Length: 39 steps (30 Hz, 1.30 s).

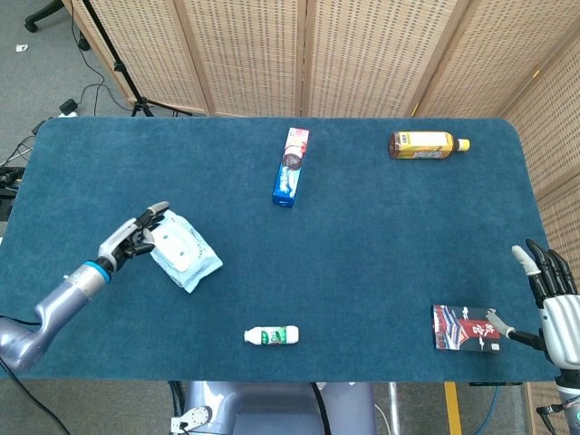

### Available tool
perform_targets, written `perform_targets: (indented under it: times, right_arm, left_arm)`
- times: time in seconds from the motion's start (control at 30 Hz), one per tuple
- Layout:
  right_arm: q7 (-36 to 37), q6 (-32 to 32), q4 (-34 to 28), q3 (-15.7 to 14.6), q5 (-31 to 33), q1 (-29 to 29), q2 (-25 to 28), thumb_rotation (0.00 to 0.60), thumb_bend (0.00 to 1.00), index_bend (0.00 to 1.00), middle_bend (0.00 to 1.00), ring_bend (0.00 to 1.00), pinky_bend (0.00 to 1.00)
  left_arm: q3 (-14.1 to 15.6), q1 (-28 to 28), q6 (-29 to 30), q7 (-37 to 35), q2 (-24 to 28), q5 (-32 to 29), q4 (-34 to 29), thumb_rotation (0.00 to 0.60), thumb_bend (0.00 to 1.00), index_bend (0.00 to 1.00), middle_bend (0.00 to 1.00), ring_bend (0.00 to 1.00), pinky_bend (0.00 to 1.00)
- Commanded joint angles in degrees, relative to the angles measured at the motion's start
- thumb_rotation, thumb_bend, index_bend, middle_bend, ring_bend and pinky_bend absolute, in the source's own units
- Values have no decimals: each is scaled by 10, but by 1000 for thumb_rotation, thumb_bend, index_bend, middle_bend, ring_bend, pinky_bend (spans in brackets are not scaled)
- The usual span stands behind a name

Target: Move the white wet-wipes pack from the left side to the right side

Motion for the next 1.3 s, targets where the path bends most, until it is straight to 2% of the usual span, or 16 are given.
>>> perform_targets:
  times: [0.03, 0.13, 0.27, 0.47, 0.6, 0.73, 0.93, 1.3]
  right_arm:
    - [1, 0, 0, 0, 0, 0, 1, 600, 0, 0, 0, 0, 0]
    - [2, -1, 0, 0, 2, 0, 1, 600, 0, 0, 0, 0, 0]
    - [2, -5, 0, 0, 4, 1, 1, 600, 0, 0, 0, 0, 0]
    - [-3, -3, -3, -2, -1, 0, 0, 600, 0, 0, 0, 0, 0]
    - [-8, -5, -4, -2, -2, 1, -1, 600, 0, 0, 0, 0, 0]
    - [-11, -7, -5, -3, -4, 2, -2, 600, 0, 0, 0, 0, 0]
    - [-12, -8, -6, -2, -2, 3, -2, 600, 0, 0, 0, 0, 0]
    - [-6, -9, -5, -1, 1, 3, 0, 600, 0, 0, 0, 0, 0]
  left_arm:
    - [-25, -11, -13, 69, 1, -46, -49, 600, 1000, 0, 0, 0, 0]
    - [-35, -12, -12, 107, 0, -69, -72, 600, 1000, 0, 0, 0, 0]
    - [-51, 21, 39, 165, 26, -114, -126, 600, 1000, 0, 0, 0, 0]
    - [-53, 68, 53, 183, 58, -178, -181, 600, 1000, 0, 0, 0, 0]
    - [-46, 96, 65, 196, 50, -183, -183, 600, 1000, 0, 0, 0, 0]
    - [-52, 113, 64, 183, 34, -180, -168, 600, 1000, 0, 0, 0, 0]
    - [-70, 113, 32, 178, -14, -189, -127, 600, 1000, 0, 0, 0, 0]
    - [-109, 109, 33, 238, -67, -228, -131, 600, 1000, 0, 0, 0, 0]
